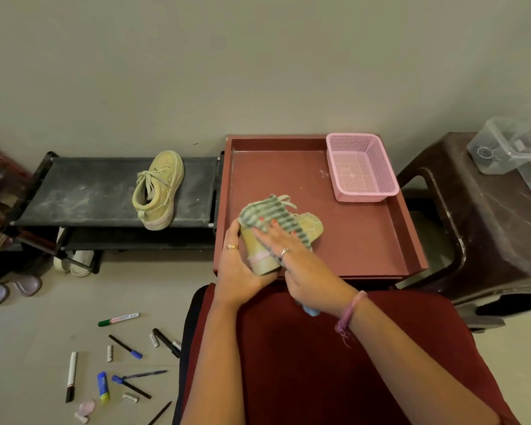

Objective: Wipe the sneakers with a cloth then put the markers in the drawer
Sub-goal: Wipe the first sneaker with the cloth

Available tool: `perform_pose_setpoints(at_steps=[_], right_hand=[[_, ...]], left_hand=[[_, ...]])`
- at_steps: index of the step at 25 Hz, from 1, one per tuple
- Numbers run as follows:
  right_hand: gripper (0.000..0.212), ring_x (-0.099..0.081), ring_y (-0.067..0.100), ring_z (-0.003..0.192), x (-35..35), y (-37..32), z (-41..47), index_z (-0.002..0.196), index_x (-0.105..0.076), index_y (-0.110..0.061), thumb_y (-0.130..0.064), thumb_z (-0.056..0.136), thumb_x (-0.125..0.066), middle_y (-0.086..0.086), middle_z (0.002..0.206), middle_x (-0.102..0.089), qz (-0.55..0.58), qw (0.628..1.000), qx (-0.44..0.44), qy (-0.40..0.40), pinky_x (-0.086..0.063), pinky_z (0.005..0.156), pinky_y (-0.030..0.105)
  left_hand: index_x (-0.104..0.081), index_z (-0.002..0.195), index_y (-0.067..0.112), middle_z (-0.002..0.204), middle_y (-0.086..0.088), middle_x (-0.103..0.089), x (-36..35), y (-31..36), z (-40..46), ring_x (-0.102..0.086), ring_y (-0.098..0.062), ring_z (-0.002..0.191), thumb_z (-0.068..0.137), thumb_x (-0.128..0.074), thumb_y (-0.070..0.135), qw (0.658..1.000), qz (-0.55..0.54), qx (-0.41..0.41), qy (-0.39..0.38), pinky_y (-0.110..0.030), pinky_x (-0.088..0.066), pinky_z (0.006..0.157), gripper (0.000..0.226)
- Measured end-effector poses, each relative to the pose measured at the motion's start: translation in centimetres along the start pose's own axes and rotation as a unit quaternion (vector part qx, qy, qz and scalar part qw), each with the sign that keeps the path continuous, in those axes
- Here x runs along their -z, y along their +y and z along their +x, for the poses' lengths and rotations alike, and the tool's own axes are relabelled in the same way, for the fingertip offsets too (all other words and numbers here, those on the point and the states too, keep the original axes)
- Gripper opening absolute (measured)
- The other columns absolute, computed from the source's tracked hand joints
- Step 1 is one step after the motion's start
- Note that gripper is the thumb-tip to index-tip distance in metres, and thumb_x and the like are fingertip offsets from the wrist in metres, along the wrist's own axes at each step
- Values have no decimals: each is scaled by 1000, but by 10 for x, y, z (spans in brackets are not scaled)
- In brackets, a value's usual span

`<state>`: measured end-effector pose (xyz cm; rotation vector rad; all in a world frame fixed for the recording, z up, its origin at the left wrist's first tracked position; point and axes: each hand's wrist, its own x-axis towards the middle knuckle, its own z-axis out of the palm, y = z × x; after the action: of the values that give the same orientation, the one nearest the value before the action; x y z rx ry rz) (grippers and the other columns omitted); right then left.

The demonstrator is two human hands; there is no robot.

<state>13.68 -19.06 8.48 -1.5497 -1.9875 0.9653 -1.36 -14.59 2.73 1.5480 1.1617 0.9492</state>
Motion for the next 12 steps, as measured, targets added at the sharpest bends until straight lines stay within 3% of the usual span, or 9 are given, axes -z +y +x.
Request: perform_pose_setpoints(at_steps=[2,5,8,10,12], right_hand=[[93,0,-5,142,7,12,0,149,-16,-31,23,74,-28,-15,155,-9,56,998,-27,12,-1,118,18],[91,-4,-2,143,19,26,9,149,-16,-30,23,76,-29,-17,152,-12,101,990,-89,44,-7,118,21],[93,13,-1,142,-1,7,2,150,-8,-30,21,74,-29,-23,151,6,-26,1000,-6,9,6,117,20],[95,10,1,144,-14,8,-14,149,-6,-31,19,71,-29,-17,155,3,-78,995,63,-3,6,118,23],[96,4,2,145,-11,30,-16,149,-8,-34,19,71,-28,-15,157,-2,-36,999,22,32,-1,119,26]], left_hand=[[-34,139,33,135,3,-50,-2,0,0,-50,-16,128,57,-86,18,1000,-5,-15,5,-41,-43,106,99],[-33,141,31,134,-2,-51,-6,-6,4,-50,-23,127,56,-87,18,1000,-12,-18,13,-50,-44,104,102],[-30,144,28,140,-2,-48,-4,-12,4,-48,-19,131,54,-90,20,999,-39,21,32,-49,-44,105,109],[-32,144,33,140,1,-49,-1,-15,1,-47,-18,132,54,-91,27,998,-43,17,32,-48,-43,107,108],[-33,140,40,139,1,-50,-1,-14,0,-48,-20,131,55,-89,21,998,-55,10,28,-49,-45,104,104]])
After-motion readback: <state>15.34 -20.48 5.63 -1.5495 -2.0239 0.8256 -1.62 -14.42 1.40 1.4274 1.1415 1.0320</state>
